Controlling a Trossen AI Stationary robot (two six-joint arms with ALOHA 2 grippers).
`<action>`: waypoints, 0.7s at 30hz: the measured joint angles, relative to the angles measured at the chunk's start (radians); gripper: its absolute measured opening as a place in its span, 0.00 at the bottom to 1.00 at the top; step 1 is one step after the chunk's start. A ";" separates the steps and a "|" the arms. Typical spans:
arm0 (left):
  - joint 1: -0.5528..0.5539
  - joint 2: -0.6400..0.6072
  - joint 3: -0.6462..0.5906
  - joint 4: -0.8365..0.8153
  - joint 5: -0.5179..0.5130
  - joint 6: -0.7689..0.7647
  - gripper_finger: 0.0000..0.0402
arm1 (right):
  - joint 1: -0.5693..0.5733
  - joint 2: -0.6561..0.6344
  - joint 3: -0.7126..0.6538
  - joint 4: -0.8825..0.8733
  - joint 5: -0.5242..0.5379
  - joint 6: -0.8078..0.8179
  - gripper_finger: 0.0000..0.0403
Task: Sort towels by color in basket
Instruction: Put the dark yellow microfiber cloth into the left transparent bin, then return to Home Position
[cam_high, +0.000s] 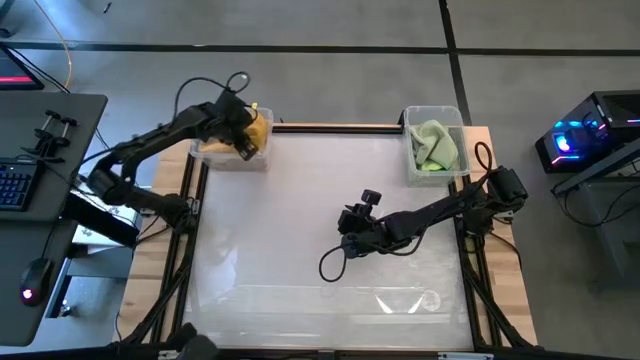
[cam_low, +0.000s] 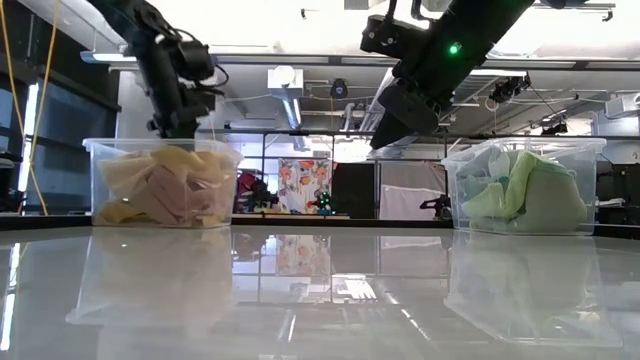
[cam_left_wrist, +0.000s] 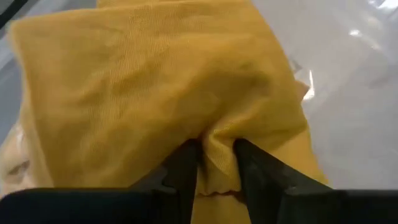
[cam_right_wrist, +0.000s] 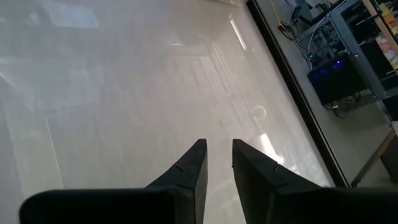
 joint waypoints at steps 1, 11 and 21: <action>0.004 0.019 0.000 0.019 -0.003 0.000 0.23 | 0.000 0.000 0.000 0.000 0.000 0.001 0.18; 0.028 0.003 0.043 -0.022 0.021 0.012 0.28 | 0.000 0.000 0.000 0.001 -0.004 -0.009 0.18; -0.005 -0.270 0.121 -0.094 0.090 -0.047 0.39 | -0.115 -0.005 0.000 0.056 -0.443 -0.351 0.18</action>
